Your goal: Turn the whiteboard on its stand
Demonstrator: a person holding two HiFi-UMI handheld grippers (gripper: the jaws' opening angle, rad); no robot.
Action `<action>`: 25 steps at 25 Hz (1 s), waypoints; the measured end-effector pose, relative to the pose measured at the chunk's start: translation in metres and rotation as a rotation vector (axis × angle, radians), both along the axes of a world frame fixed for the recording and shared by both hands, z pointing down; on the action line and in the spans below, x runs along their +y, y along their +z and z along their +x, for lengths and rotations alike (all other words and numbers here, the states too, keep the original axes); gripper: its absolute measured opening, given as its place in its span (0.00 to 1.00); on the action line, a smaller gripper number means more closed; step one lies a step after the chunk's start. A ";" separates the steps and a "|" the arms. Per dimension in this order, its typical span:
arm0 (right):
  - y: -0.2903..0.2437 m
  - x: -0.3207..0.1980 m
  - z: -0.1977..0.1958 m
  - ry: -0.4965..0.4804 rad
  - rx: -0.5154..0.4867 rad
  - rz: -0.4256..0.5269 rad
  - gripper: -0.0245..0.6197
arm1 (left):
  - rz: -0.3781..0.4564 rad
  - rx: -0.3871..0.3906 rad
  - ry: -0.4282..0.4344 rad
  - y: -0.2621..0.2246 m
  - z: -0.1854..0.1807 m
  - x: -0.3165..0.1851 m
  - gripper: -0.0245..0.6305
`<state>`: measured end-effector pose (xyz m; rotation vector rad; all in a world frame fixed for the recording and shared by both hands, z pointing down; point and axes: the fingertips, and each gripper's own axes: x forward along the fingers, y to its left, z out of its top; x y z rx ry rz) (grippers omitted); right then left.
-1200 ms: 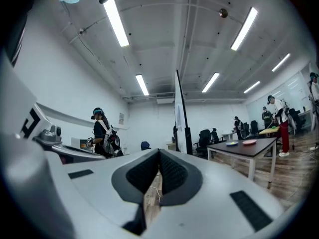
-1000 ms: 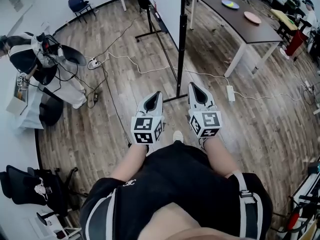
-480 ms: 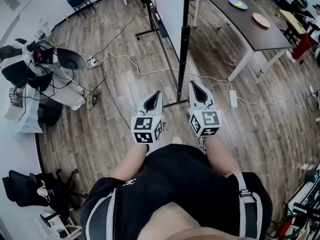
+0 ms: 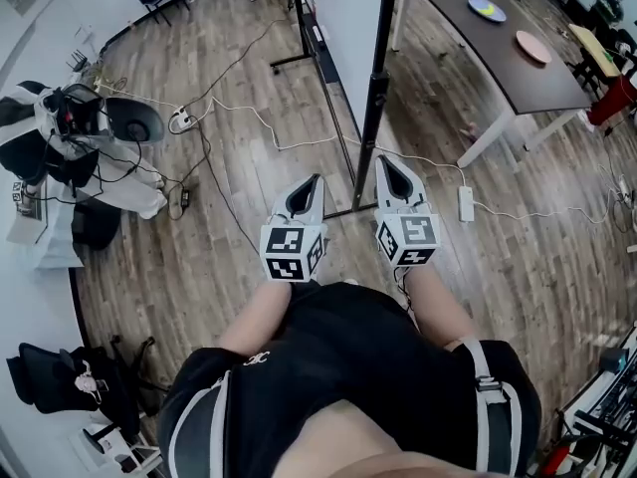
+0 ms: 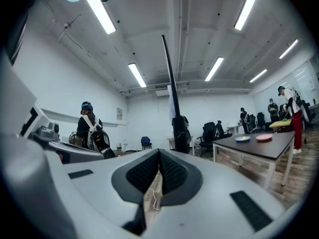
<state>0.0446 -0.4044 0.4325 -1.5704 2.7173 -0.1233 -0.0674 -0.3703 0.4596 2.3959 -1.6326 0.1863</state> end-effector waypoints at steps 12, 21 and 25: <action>0.025 -0.066 -0.012 0.047 0.050 -0.084 0.28 | -0.011 0.003 0.067 0.001 -0.016 -0.055 0.05; 0.035 -0.113 -0.005 0.106 0.094 -0.122 0.38 | -0.004 0.006 0.098 0.000 -0.024 -0.074 0.05; 0.041 -0.126 -0.010 0.106 0.104 -0.138 0.39 | -0.012 0.018 0.097 0.003 -0.028 -0.077 0.05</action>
